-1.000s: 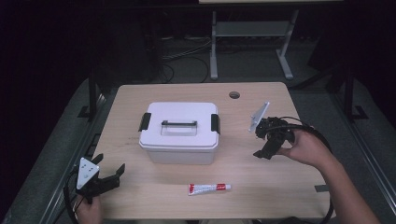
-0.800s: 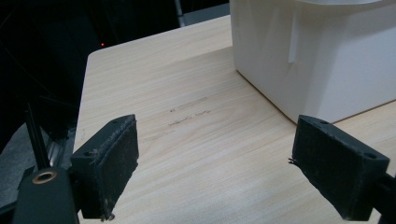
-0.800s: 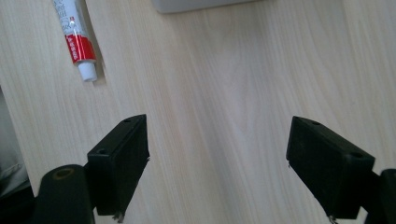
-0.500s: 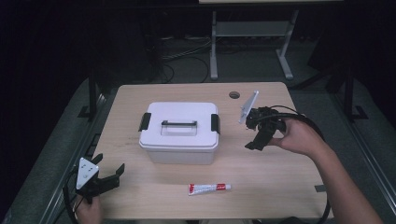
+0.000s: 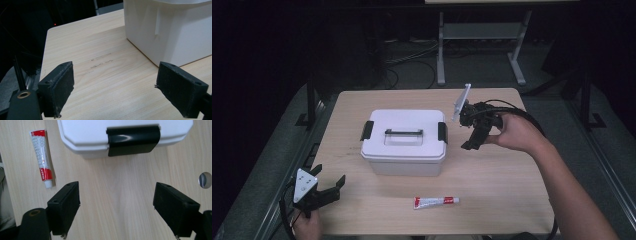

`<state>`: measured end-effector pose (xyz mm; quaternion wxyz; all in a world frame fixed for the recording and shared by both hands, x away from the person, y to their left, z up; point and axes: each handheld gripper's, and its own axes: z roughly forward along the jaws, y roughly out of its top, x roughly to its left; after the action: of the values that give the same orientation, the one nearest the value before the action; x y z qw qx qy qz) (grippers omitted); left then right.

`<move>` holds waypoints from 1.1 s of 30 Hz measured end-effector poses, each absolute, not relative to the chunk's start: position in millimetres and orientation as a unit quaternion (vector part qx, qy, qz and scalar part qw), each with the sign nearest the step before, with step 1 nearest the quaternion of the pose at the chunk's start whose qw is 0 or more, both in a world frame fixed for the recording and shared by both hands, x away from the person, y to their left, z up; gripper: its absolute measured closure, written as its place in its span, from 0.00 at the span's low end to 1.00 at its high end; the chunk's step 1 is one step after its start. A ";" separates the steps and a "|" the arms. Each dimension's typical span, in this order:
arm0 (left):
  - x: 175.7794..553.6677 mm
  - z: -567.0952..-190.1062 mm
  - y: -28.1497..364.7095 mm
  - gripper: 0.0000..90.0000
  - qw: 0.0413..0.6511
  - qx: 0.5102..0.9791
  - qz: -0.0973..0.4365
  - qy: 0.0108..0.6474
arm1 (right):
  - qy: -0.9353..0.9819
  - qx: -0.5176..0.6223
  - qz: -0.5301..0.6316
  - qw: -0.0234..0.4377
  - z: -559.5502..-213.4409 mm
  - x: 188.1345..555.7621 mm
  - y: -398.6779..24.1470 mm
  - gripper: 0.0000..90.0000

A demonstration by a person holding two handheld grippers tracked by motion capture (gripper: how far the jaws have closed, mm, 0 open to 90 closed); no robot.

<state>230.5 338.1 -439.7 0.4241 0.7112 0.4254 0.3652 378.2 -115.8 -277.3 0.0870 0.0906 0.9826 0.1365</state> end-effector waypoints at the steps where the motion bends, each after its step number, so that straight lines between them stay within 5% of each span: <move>1: 230.5 -439.7 338.1 0.16 0.424 0.711 0.365 0.425 | 0.983 0.091 0.136 0.087 -277.3 378.2 -115.8 0.23; 33: 231.0 -439.1 334.9 0.16 0.427 0.713 0.364 0.421 | 0.986 0.037 0.137 0.085 -254.8 393.7 -41.1 0.24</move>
<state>231.0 334.9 -439.1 0.4270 0.7129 0.4208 0.3639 393.7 -41.1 -254.8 0.0854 0.0371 0.9861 0.1374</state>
